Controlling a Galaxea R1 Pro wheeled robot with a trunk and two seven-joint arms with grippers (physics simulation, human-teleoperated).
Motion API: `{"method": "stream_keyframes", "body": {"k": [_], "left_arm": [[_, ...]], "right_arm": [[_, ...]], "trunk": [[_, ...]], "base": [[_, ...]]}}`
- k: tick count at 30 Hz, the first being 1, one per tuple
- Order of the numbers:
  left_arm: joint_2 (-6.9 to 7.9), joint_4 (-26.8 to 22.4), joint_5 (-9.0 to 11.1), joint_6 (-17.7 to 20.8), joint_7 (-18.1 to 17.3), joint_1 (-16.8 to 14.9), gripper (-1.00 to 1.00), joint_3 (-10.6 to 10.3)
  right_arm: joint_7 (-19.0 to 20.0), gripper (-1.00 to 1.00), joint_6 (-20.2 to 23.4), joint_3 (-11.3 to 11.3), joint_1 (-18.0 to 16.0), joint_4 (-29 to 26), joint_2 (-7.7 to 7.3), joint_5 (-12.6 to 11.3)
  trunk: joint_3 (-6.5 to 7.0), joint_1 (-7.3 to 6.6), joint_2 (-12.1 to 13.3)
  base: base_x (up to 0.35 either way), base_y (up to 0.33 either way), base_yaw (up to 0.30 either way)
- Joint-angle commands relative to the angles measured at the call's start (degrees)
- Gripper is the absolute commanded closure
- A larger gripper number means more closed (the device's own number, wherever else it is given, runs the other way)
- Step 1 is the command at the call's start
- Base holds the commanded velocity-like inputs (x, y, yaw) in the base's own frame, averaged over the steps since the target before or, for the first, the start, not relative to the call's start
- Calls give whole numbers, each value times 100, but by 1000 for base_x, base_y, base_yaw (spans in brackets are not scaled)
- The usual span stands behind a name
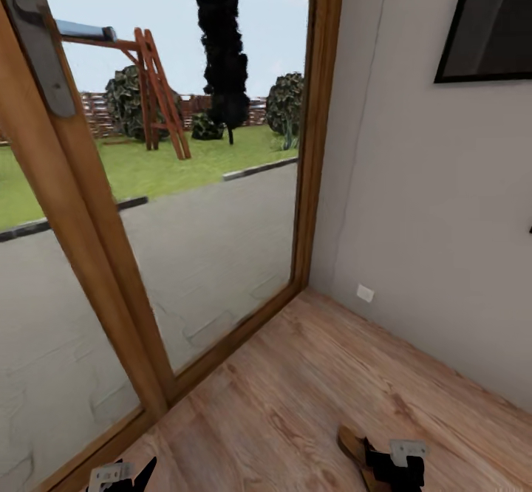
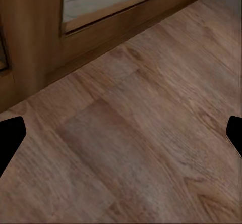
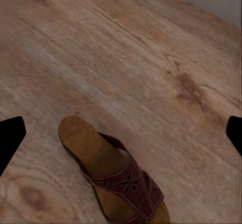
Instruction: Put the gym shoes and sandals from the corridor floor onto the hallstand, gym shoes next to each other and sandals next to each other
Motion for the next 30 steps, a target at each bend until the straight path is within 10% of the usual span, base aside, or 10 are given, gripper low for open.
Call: {"method": "stream_keyframes", "body": {"k": [1, 30], "left_arm": [[-2, 6, 5, -4, -47, -4, -100, 32], [-2, 1, -9, -4, -54, -4, -100, 32]], "right_arm": [[-28, -100, -16, -27, -6, 9, 0, 61], [-28, -100, -14, -27, -6, 9, 1, 61]], "trunk": [[-3, 0, -2], [11, 0, -2]], "base": [[92, 12, -290], [10, 1, -293]]}}
